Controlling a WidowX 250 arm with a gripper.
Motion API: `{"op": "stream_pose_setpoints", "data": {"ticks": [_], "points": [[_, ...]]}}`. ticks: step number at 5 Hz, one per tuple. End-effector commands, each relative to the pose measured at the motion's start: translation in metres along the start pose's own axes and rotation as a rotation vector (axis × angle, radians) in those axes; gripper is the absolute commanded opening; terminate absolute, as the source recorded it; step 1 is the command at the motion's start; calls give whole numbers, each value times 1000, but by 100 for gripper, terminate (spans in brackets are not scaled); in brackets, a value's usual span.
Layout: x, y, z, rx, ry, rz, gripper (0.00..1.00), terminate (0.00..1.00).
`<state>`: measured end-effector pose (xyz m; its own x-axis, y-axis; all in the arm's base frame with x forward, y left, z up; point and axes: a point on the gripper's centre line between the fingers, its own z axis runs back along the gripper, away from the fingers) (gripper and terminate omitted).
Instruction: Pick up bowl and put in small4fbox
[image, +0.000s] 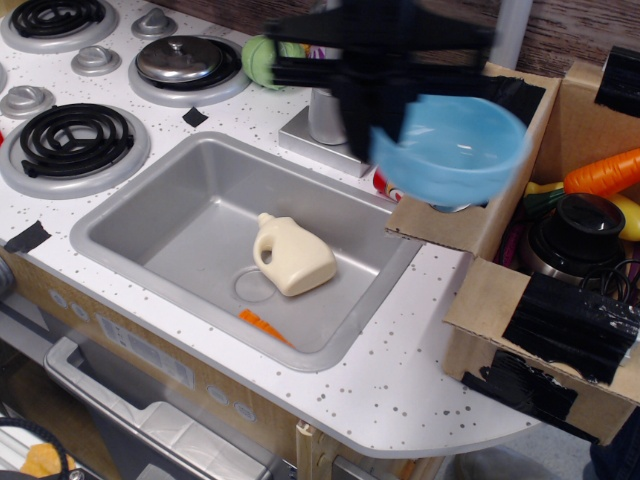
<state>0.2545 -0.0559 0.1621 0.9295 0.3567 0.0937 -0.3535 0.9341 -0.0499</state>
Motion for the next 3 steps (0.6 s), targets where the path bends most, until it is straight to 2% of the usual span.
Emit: {"op": "stream_pose_setpoints", "data": {"ticks": [1, 2, 3], "points": [[11, -54, 10, 51, -81, 82, 0, 0], [18, -68, 3, 53, -150, 122, 0, 0], [22, -72, -3, 24, -216, 164, 100, 100]]}}
